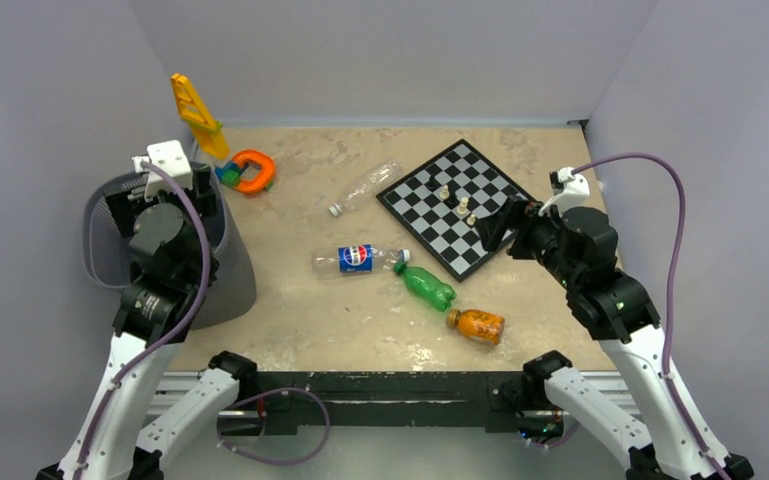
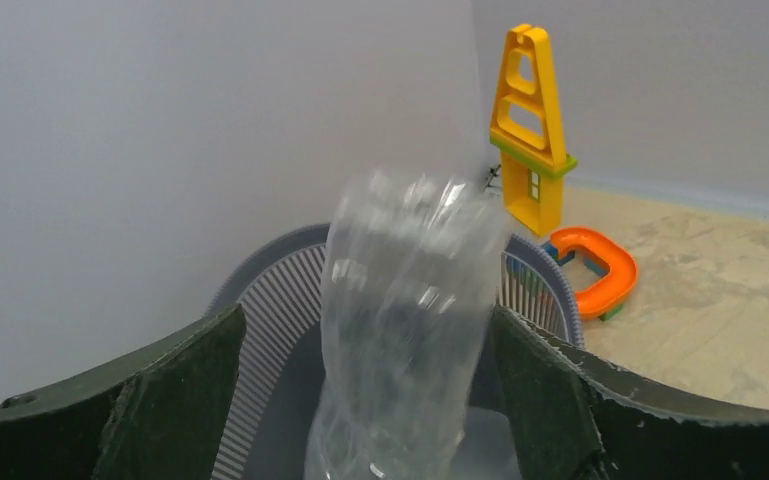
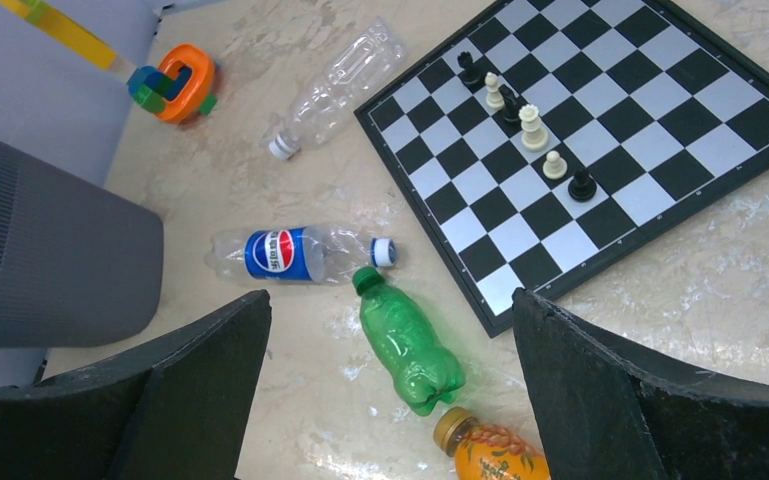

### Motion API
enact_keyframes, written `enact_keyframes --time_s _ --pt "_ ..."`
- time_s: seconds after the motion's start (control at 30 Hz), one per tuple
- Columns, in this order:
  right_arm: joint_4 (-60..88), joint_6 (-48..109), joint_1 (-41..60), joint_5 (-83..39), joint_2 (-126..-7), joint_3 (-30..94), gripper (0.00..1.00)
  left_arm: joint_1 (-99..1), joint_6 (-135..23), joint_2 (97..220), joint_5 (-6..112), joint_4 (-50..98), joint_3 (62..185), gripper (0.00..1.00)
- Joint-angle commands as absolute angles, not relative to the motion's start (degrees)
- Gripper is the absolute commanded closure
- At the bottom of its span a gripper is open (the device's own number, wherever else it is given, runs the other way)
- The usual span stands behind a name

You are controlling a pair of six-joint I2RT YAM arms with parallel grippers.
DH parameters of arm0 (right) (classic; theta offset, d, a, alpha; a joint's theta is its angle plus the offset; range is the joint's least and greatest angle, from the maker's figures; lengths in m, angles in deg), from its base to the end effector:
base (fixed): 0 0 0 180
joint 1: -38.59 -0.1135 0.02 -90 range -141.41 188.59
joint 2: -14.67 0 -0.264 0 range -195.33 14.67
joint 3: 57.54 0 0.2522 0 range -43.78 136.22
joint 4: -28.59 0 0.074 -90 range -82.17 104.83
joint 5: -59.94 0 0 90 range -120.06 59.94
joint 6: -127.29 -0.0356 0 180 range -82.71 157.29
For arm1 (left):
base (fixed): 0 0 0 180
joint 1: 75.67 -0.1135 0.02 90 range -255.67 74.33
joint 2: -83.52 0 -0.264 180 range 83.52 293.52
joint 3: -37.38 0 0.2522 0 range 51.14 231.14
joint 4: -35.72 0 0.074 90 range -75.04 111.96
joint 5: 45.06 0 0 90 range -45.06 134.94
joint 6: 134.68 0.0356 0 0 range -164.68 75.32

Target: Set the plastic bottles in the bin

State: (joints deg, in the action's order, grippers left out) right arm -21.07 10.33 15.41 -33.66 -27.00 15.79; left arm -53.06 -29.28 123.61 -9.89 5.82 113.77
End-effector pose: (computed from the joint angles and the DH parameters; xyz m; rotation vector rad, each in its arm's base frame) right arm 0.1311 0.0537 0.3875 0.1071 1.9173 0.5364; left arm 0.1175 -0.0174 0.4434 -0.2960 1.5070 0.5943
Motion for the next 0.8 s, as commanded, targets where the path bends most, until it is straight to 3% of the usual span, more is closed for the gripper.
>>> enact_keyframes --time_s 0.0,0.2,0.33,0.53,0.67,0.77 --pt "-19.4 10.4 15.3 -32.6 -26.1 18.1 0.06 -56.5 -40.1 127.4 -4.0 -6.0 120.9 0.00" --pt "-20.9 10.8 15.3 -36.3 -24.8 18.4 0.06 -56.0 -49.0 131.6 7.7 -18.7 133.1 0.00" --pt "-21.9 10.9 15.3 -38.0 -22.4 17.6 0.06 -49.3 -48.5 137.3 11.1 -26.3 139.1 0.00" --pt "-23.3 11.0 15.3 -39.1 -20.6 16.4 0.06 -38.2 -44.9 147.5 23.4 -31.2 141.3 0.00" --pt "-24.5 10.2 15.3 -40.6 -20.1 16.7 0.06 -32.3 -42.5 154.8 25.9 -30.0 137.6 0.00" --pt "-24.6 8.3 15.3 -41.3 -18.9 16.6 0.06 -31.6 -41.8 159.5 34.4 -26.2 133.3 0.03"
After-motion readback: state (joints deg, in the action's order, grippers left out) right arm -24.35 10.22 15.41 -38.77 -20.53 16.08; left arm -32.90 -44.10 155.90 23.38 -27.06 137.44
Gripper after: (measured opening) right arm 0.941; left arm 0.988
